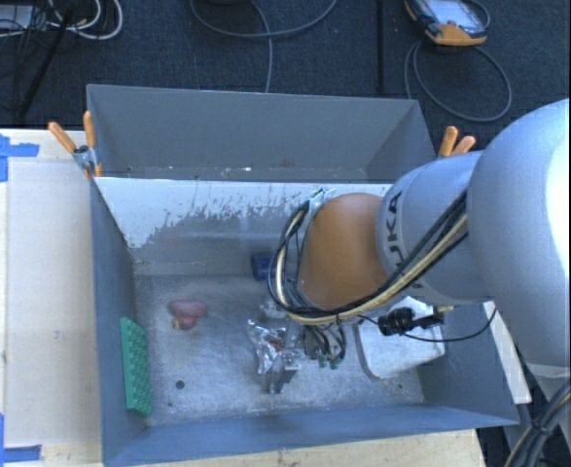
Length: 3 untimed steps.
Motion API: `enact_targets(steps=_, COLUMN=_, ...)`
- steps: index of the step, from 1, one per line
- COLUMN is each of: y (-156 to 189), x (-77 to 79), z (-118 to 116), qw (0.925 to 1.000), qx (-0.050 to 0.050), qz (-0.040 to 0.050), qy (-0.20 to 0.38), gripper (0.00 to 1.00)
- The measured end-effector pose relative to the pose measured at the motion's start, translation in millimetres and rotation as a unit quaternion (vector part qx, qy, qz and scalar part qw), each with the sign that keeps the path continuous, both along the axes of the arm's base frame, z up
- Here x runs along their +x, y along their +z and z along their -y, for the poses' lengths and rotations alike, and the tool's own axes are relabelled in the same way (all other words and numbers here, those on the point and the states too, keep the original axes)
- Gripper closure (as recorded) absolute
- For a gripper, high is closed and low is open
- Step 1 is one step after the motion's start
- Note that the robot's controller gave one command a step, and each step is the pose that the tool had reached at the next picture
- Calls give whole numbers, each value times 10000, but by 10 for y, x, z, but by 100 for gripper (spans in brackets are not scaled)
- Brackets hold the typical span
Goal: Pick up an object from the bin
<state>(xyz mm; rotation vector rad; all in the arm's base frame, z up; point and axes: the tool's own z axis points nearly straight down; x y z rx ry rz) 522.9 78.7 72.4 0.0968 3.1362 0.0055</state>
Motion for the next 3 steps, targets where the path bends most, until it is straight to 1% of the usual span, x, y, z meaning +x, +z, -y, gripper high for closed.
enact_targets(steps=1, y=9, x=7, z=-6, qw=10000, qx=-7, qz=-11, qy=9, gripper=0)
enact_targets(steps=2, y=34, x=28, z=-8, qw=10000, qx=-3, qz=21, qy=6, gripper=100)
enact_targets(steps=3, y=127, x=30, z=-5, qw=10000, qx=-13, qz=-21, qy=12, gripper=100)
